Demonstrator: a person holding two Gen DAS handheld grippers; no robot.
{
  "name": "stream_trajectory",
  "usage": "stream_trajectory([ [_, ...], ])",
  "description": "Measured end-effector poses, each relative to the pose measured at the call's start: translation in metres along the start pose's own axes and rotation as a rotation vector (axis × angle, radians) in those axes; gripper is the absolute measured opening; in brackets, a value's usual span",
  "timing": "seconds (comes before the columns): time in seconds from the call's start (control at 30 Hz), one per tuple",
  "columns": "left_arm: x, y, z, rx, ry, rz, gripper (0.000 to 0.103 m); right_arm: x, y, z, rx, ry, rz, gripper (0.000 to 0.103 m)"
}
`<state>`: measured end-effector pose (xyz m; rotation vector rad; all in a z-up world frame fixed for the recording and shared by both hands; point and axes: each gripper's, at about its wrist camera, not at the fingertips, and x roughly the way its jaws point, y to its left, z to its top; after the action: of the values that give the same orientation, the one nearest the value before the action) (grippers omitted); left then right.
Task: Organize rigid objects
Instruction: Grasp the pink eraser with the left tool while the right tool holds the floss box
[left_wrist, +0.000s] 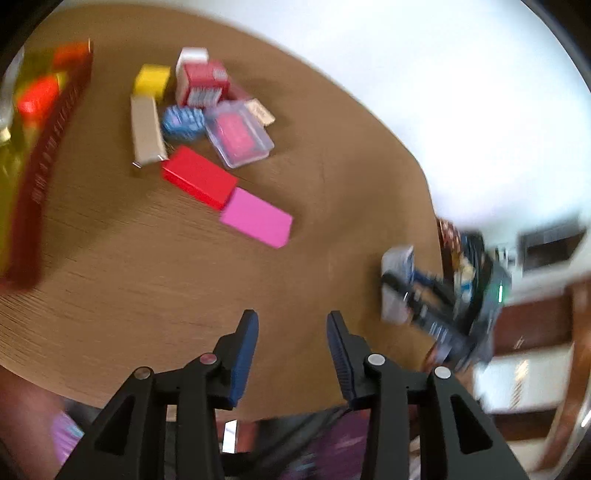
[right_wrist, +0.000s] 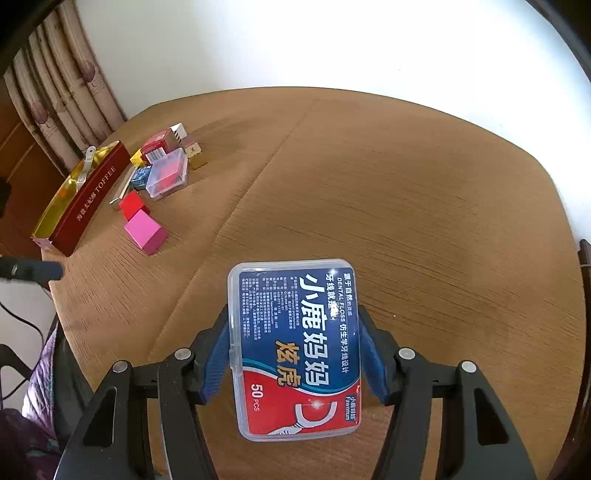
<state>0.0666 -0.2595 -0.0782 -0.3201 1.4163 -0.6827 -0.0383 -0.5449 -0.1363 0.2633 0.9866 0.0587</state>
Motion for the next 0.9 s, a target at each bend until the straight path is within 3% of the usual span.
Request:
stream_trajectory([
  [0.23, 0.042, 0.001, 0.038, -0.374, -0.011, 0.035, 0.039, 0.003, 0.0, -0.003, -0.012, -0.025, 0.082, 0.058],
  [0.43, 0.063, 0.014, 0.049, -0.594, -0.049, 0.158, 0.039, 0.004, -0.007, -0.009, 0.003, -0.044, 0.157, 0.058],
  [0.5, 0.071, 0.017, 0.05, -0.628, -0.029, 0.16, 0.04, 0.003, -0.011, -0.01, 0.005, -0.052, 0.174, 0.058],
  [0.57, 0.073, 0.014, 0.05, -0.656, -0.051, 0.167, 0.049, 0.002, -0.014, -0.01, 0.006, -0.059, 0.191, 0.058],
  [0.67, 0.079, 0.01, 0.053, -0.686, -0.061, 0.189, 0.05, 0.005, -0.013, -0.008, -0.002, -0.063, 0.205, 0.058],
  [0.73, 0.082, 0.008, 0.053, -0.694, -0.052, 0.199, 0.047, 0.007, -0.013, -0.006, -0.006, -0.056, 0.211, 0.059],
  [0.77, 0.081, 0.01, 0.053, -0.697, -0.042, 0.216, 0.036, 0.009, -0.013, -0.005, -0.006, -0.052, 0.212, 0.059],
  [0.9, 0.084, 0.014, 0.058, -0.695, -0.022, 0.187, 0.032, 0.012, -0.009, -0.007, -0.027, -0.039, 0.192, 0.06],
])
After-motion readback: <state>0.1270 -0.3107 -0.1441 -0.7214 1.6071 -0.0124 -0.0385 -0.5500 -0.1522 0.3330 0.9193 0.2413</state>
